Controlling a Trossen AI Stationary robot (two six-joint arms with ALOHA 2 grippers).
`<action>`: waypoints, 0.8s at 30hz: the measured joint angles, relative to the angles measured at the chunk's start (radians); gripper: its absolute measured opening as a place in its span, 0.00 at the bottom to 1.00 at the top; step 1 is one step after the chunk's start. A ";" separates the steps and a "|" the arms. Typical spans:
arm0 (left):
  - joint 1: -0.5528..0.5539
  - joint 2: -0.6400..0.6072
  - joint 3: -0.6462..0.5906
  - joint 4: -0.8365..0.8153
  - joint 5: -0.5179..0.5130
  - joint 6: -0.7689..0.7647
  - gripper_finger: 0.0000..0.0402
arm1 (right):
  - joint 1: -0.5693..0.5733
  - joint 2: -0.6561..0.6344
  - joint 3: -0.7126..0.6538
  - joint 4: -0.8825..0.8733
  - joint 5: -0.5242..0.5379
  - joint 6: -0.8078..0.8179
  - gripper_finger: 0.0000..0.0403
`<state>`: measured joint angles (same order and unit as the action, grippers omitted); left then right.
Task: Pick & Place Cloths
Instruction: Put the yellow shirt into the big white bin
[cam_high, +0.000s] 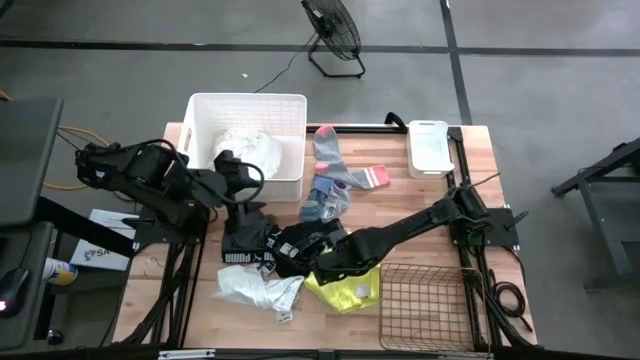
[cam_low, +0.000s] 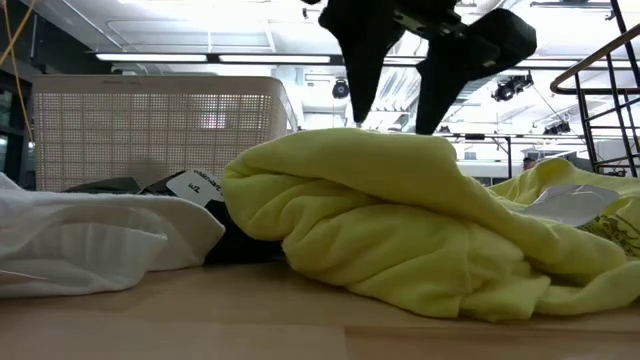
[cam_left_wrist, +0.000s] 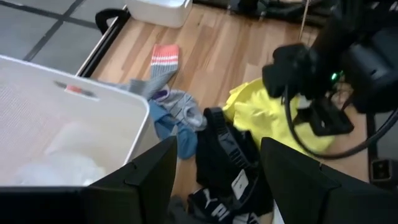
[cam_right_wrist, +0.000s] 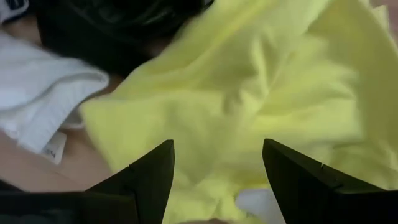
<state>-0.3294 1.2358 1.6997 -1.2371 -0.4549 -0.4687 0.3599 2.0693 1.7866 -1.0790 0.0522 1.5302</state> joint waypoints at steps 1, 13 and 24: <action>0.000 0.000 0.000 -0.010 0.000 -0.004 0.56 | 0.000 0.000 0.000 -0.002 0.005 0.004 0.59; 0.000 0.000 0.000 -0.023 0.021 -0.008 0.56 | 0.017 0.012 0.000 -0.021 0.048 0.041 0.59; 0.000 0.000 0.000 -0.023 0.022 -0.008 0.56 | 0.015 0.016 0.000 -0.031 0.050 0.046 0.74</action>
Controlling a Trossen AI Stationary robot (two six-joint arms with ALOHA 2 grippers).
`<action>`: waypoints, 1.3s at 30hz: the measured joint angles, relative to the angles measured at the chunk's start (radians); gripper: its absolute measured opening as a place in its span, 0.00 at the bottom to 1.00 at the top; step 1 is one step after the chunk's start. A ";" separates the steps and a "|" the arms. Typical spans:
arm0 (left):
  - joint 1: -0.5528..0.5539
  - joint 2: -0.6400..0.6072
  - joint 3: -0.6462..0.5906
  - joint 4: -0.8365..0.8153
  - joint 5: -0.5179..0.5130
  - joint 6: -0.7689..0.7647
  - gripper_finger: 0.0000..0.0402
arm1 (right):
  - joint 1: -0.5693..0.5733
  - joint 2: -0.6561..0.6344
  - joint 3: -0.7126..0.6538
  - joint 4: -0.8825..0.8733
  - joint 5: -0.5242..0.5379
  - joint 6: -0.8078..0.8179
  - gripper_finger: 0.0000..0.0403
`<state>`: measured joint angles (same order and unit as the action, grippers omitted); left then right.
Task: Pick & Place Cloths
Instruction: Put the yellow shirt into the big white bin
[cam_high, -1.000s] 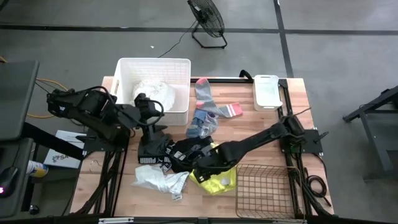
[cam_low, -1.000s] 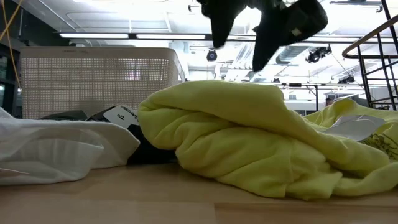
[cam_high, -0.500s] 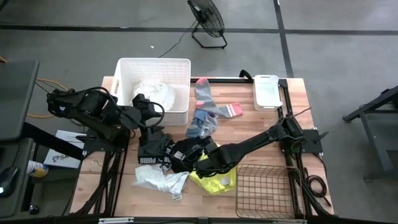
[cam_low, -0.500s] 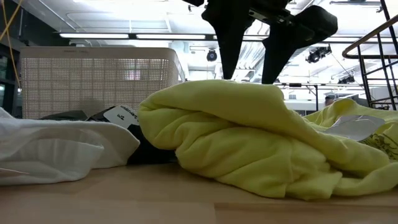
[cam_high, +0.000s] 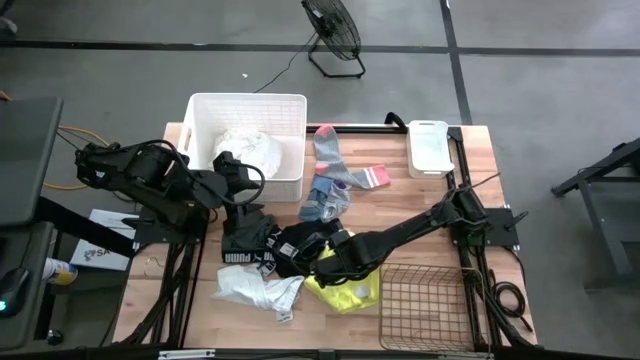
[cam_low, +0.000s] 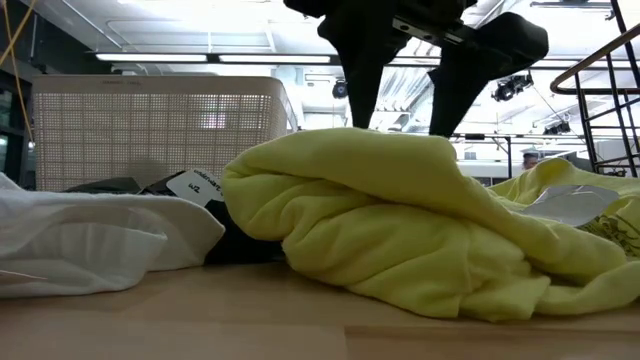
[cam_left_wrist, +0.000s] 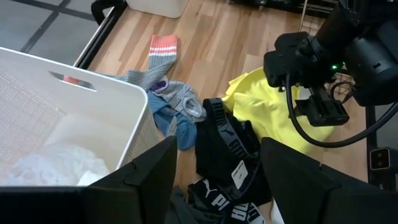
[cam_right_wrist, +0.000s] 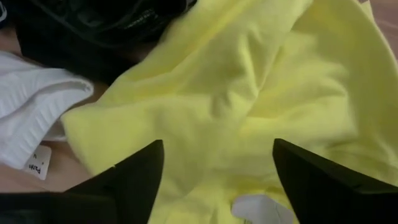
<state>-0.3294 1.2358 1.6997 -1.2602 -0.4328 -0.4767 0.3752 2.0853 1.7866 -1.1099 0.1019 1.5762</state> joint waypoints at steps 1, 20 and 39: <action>0.000 0.000 0.000 0.000 0.000 0.000 0.56 | 0.000 0.000 0.000 -0.001 -0.006 0.003 0.77; 0.000 0.000 0.000 -0.024 0.000 -0.002 0.56 | 0.009 0.023 -0.120 0.075 -0.105 0.102 0.84; 0.002 0.000 0.000 -0.026 0.000 0.000 0.56 | 0.008 0.022 -0.123 0.095 -0.142 0.049 0.34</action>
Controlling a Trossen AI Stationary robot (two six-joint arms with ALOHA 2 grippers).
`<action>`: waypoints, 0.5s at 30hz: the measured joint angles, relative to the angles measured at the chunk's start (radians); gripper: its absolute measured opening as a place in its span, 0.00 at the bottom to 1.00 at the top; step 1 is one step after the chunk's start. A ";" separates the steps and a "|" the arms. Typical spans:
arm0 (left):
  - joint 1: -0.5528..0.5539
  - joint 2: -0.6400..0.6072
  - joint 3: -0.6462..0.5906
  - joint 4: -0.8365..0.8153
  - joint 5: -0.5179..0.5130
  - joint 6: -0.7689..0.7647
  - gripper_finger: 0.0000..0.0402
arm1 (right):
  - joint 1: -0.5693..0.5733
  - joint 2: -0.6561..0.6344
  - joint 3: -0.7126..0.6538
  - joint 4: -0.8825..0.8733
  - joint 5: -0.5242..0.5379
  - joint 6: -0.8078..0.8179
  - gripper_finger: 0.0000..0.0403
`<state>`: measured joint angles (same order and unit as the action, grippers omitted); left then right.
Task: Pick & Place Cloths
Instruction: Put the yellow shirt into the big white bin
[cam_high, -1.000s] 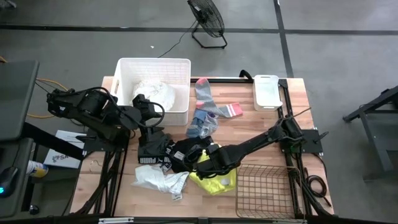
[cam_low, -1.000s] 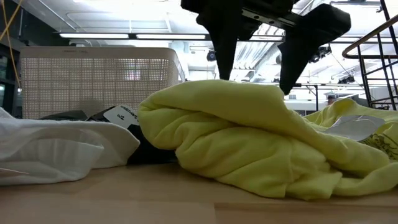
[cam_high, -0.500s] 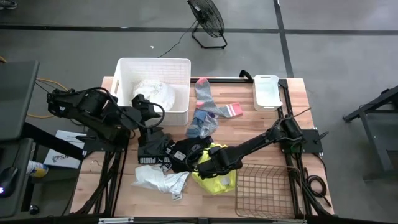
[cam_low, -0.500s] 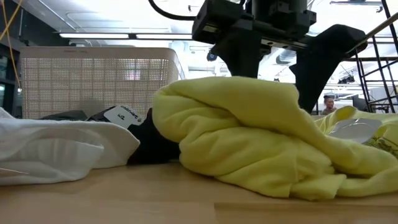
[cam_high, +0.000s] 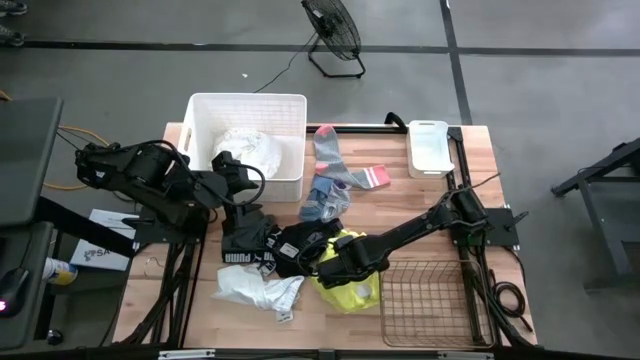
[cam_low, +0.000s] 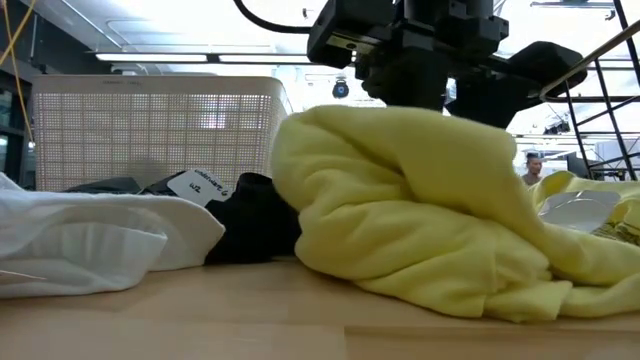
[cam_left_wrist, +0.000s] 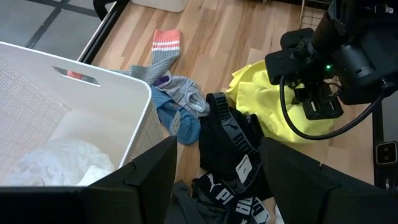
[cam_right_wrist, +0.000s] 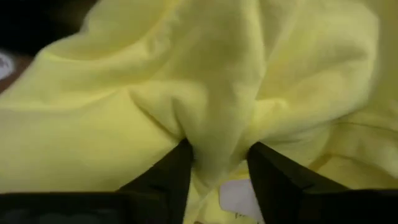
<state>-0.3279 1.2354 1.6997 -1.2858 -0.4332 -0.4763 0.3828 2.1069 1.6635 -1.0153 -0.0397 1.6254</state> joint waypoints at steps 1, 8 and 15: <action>0.000 0.000 0.000 0.000 0.000 0.000 0.56 | 0.000 -0.001 0.000 0.000 -0.003 -0.002 0.31; 0.000 0.000 0.000 0.000 0.000 0.000 0.56 | 0.000 0.000 0.001 -0.002 -0.027 -0.007 0.11; 0.000 0.000 0.000 -0.001 0.000 0.000 0.56 | -0.002 0.005 0.045 0.000 -0.033 -0.017 0.02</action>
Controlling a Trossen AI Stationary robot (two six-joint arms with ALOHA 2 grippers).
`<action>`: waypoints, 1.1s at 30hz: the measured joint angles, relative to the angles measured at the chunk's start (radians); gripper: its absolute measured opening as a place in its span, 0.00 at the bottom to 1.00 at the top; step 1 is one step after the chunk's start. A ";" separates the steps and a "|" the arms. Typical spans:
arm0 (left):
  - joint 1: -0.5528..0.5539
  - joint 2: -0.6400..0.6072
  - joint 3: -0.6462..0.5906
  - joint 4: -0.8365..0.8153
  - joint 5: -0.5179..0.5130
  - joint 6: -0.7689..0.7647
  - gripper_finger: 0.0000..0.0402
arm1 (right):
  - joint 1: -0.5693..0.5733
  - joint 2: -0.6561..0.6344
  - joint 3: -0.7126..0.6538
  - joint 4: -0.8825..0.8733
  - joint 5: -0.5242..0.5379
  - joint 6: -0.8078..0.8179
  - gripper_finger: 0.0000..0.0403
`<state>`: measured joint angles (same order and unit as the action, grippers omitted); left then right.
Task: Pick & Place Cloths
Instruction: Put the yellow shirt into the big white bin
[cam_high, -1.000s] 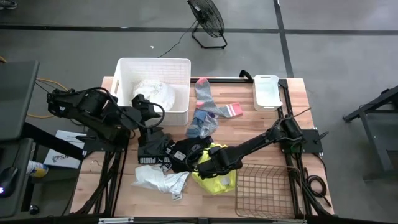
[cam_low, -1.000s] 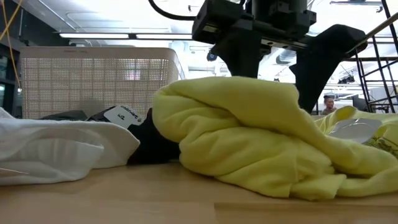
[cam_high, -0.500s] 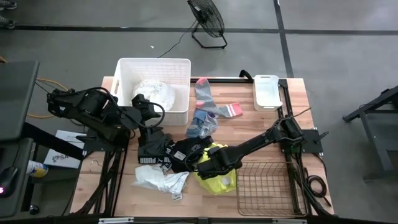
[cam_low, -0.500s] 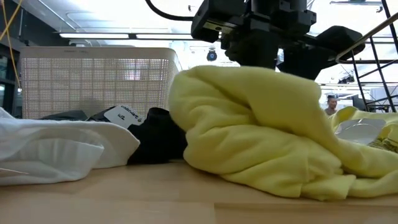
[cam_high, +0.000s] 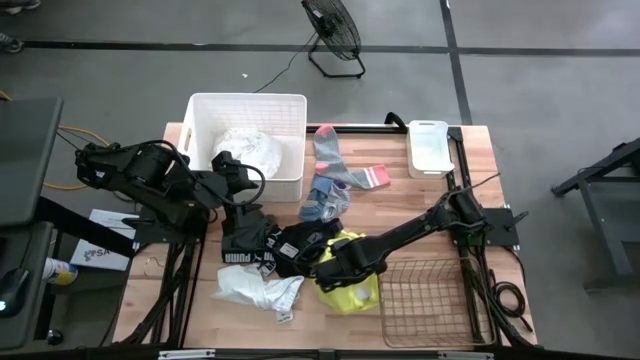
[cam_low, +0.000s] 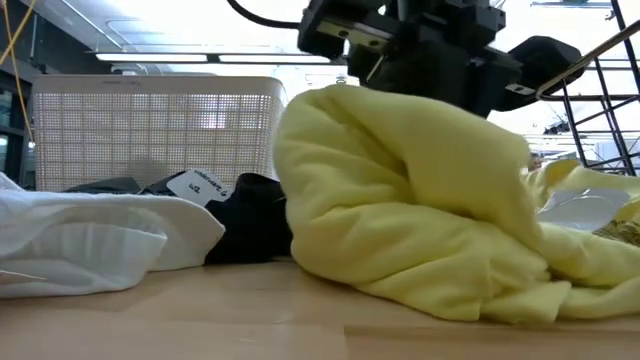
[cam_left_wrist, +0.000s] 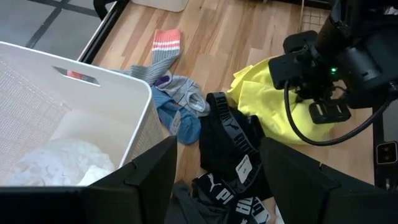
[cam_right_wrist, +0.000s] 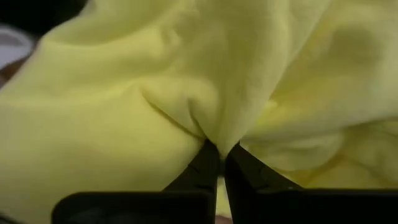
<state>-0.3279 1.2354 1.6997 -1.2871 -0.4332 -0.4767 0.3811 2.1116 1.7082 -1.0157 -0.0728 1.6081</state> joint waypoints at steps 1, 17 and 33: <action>0.000 0.000 0.000 -0.003 0.000 0.000 0.56 | -0.002 0.000 0.006 0.001 -0.006 0.000 0.02; 0.000 0.000 0.000 -0.018 0.000 0.000 0.56 | -0.003 0.000 0.069 -0.024 -0.010 -0.015 0.01; 0.000 0.000 0.000 -0.017 0.000 0.000 0.56 | 0.002 -0.250 0.069 -0.081 0.191 -0.038 0.01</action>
<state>-0.3279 1.2354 1.6997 -1.3041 -0.4335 -0.4770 0.3828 1.8621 1.7775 -1.0969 0.1187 1.5700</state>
